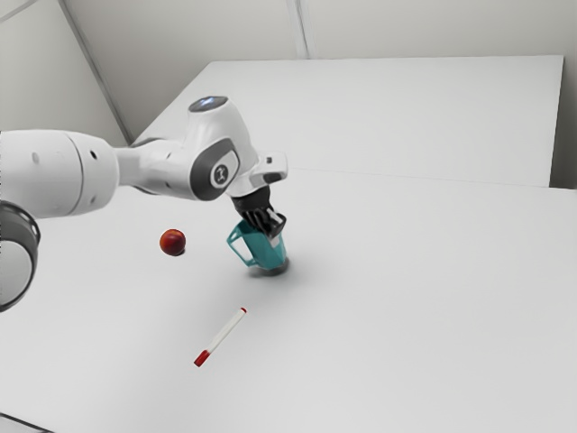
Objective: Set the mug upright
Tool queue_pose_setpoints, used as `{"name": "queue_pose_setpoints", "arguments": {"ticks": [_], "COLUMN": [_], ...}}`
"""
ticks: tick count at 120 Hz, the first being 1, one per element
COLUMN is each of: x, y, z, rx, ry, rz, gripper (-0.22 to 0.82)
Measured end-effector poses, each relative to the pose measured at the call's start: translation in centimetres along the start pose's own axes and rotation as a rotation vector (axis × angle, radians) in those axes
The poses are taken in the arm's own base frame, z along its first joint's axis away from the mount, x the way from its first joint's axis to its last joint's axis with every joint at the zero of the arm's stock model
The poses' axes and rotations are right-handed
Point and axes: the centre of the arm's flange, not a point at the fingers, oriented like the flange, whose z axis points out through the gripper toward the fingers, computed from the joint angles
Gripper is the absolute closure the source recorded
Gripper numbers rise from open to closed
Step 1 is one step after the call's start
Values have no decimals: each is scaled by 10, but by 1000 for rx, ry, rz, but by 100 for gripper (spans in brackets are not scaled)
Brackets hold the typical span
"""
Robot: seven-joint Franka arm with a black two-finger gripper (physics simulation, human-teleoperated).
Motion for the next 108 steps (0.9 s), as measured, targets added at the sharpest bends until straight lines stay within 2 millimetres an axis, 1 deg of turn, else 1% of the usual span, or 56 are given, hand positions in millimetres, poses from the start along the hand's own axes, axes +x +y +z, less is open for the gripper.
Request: {"name": "queue_pose_setpoints", "arguments": {"ticks": [19,27,36,42,51,56,64,72,76,81,85,89,93,96,99,104,108], "x": [-3,-5,-5,-5,-4,-3,0,4,6,10,13,14,11,7,3,-4,-8], "y": [-1,-1,-1,-1,-1,-1,0,5,10,21,32,44,56,64,71,81,87], "z": [18,21,20,18,7,-5,-40,-93,-124,-177,-221,-262,-294,-311,-322,-333,-337], "rx": [4,2,1,1,3,5,10,12,10,8,9,15,26,34,41,51,57], "ry": [-14,-15,-9,-4,12,25,59,91,107,140,169,187,193,186,171,141,114], "rz": [-116,-159,-202,-227,-260,-277,-298,-311,-313,-306,-292,-276,-261,-252,-245,-237,-232], "gripper": [77,63,46,36,25,21,15,11,10,8,7,6,5,4,4,3,3]}}
